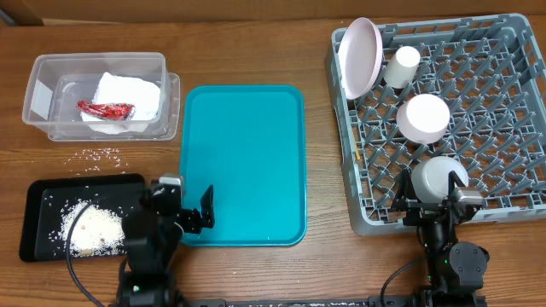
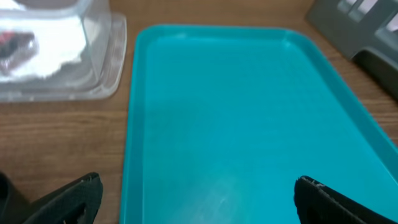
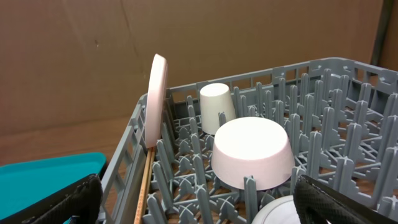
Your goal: Sort waste into correct bins and load items into the dishwasher
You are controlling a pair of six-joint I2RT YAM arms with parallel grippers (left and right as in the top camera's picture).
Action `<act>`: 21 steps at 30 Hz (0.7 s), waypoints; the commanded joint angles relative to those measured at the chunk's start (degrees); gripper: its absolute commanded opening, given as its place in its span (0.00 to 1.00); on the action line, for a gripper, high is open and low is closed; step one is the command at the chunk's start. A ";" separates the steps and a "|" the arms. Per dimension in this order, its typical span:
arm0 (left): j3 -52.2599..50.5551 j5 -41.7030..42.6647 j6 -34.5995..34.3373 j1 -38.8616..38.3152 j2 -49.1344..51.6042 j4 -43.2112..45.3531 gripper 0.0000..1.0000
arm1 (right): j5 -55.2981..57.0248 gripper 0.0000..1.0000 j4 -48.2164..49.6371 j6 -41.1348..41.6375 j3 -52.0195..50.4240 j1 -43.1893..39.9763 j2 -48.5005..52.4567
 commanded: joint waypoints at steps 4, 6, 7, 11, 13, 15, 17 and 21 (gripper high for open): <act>-5.84 2.16 1.31 -0.42 -11.72 1.73 1.00 | -0.31 1.00 0.37 -0.20 -0.59 -0.22 -0.68; -6.32 1.95 1.31 -0.44 -15.41 0.22 1.00 | -0.31 1.00 0.37 -0.20 -0.59 -0.22 -0.68; -6.32 1.95 1.33 -0.44 -16.83 0.24 1.00 | -0.31 1.00 0.37 -0.20 -0.59 -0.22 -0.68; -6.32 0.76 1.31 -0.44 -22.75 0.31 1.00 | -0.31 1.00 0.37 -0.20 -0.59 -0.22 -0.68; -6.32 -0.42 1.33 -0.44 -25.35 0.15 1.00 | -0.31 1.00 0.37 -0.20 -0.59 -0.22 -0.68; -6.32 -3.28 1.31 -0.44 -27.52 -0.09 1.00 | -0.31 1.00 0.37 -0.20 -0.59 -0.22 -0.68; -6.32 -8.22 1.31 -0.48 -29.79 -0.68 1.00 | -0.31 1.00 0.37 -0.20 -0.59 -0.22 -0.68; -6.32 -13.38 1.29 -0.48 -29.70 -1.27 1.00 | -0.31 1.00 0.37 -0.20 -0.59 -0.22 -0.68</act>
